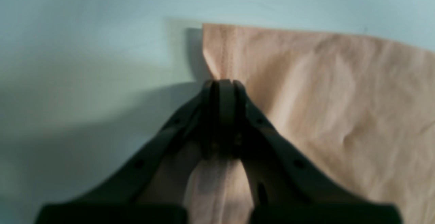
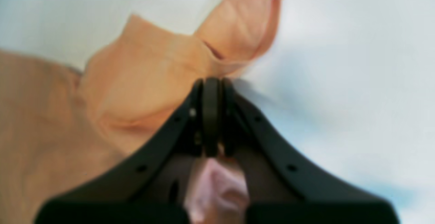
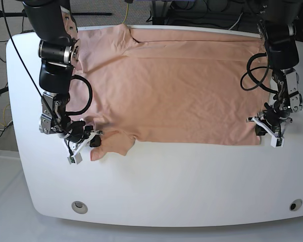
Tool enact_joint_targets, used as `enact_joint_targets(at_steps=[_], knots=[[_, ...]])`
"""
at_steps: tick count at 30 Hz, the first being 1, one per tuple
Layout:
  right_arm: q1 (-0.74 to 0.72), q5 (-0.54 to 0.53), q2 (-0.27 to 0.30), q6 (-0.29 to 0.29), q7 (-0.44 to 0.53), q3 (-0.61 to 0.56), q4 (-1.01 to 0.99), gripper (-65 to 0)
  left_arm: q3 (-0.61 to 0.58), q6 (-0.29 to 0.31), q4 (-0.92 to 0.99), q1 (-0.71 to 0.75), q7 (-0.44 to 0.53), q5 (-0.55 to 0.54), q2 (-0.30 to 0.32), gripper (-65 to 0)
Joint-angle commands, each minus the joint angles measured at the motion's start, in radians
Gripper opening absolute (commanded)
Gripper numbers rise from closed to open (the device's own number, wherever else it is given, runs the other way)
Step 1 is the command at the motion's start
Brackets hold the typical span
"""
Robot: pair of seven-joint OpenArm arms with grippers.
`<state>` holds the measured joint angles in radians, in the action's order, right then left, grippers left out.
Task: Fold the T-shirt properly
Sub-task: 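Lift the hem with both grippers and fold it toward the collar band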
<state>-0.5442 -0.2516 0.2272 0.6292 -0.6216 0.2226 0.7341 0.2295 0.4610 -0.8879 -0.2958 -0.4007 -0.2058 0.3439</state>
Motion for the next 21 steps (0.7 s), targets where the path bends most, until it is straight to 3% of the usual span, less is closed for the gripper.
enact_joint_targets(at_steps=[1, 21], knots=[[-0.031, -0.021, 0.012, 0.002, 0.002, 0.003, 0.061, -65.0, 0.003, 0.005, -0.045, -0.020, 0.020, -0.011, 0.014, -65.0], [0.104, -0.036, 0.022, -0.008, -0.130, -0.002, 0.365, -65.0, 0.010, 0.010, -0.256, 0.089, 0.010, -0.032, 0.010, -65.0]])
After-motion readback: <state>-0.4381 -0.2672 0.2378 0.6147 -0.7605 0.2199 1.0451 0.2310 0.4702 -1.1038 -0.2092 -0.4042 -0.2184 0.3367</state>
